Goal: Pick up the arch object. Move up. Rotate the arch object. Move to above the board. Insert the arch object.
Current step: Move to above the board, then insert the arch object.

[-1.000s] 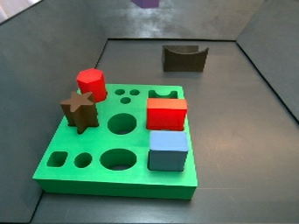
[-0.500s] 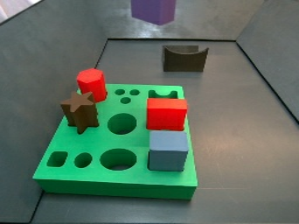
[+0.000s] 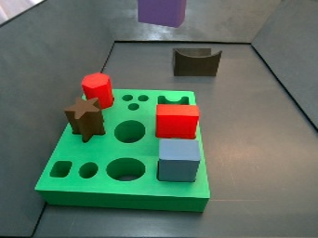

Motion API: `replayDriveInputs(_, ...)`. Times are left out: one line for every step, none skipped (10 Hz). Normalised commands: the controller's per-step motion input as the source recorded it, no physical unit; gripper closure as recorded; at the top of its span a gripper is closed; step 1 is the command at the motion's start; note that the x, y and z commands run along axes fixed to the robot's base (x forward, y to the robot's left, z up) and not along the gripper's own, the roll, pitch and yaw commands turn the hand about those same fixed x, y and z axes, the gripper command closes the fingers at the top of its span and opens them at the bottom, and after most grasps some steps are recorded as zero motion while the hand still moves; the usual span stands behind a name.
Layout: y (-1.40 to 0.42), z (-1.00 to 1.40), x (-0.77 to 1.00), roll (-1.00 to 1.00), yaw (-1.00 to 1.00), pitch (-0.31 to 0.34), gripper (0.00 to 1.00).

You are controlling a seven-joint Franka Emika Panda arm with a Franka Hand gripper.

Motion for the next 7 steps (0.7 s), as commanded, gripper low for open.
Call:
replayDriveInputs(-0.04,0.03,0.06,0.13,0.69,0.149,1.0)
replayDriveInputs(-0.04,0.03,0.07,0.13,0.36,0.137,1.0)
replayDriveInputs(-0.03,0.03,0.07,0.13,0.25,0.131,1.0)
replayDriveInputs(0.0,-0.02,0.0,0.0,0.0,0.0,1.0)
replayDriveInputs(0.01,-0.37,0.5,0.0,0.3,0.084,1.0)
replayDriveInputs(0.1,-0.8,0.81,0.0,0.37,0.153,1.0)
replayDriveInputs(0.0,-1.0,0.52,0.08,0.21,0.0,1.0)
